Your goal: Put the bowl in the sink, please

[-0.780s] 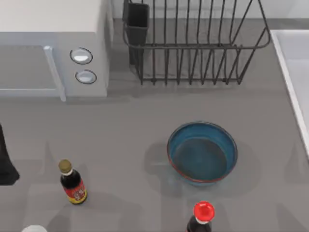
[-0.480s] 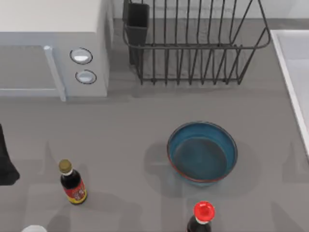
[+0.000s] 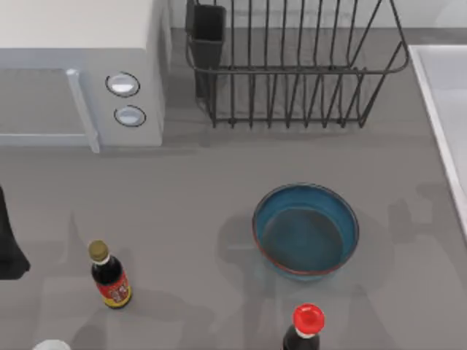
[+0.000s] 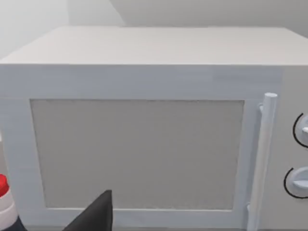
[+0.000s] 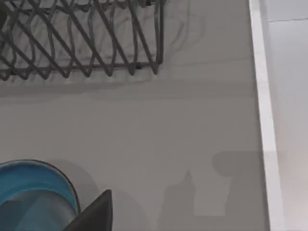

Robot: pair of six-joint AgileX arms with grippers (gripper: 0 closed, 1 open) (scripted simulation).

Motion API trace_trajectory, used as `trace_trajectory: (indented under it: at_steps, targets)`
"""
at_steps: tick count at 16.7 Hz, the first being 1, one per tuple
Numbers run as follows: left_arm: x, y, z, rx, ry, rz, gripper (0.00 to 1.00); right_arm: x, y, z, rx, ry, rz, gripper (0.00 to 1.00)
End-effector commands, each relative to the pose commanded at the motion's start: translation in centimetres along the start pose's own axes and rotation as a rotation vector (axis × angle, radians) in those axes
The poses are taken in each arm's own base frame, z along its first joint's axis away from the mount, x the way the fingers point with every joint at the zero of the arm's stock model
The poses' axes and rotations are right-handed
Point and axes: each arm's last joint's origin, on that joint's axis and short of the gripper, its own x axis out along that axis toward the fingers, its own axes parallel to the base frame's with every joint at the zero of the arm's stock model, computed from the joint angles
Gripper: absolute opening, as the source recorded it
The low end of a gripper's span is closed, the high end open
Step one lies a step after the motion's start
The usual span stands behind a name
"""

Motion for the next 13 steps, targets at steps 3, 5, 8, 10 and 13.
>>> trace_trajectory:
  at_steps: [3,5,8,10,13]
  targets:
    - [0.0,0.0,0.0,0.000,0.000,0.000,1.00,3.7,2.4,3.1,0.029,0.318,-0.016,1.00]
    - [0.0,0.0,0.0,0.000,0.000,0.000,1.00,6.7,4.3,4.3,0.035,0.513,-0.045,1.00]
    - [0.0,0.0,0.0,0.000,0.000,0.000,1.00,10.7,7.3,5.3,0.032,0.738,-0.099,1.00]
    - [0.0,0.0,0.0,0.000,0.000,0.000,1.00,12.9,9.2,5.6,0.025,0.840,-0.134,1.00]
    - [0.0,0.0,0.0,0.000,0.000,0.000,1.00,15.7,11.5,5.5,0.012,0.945,-0.180,1.00]
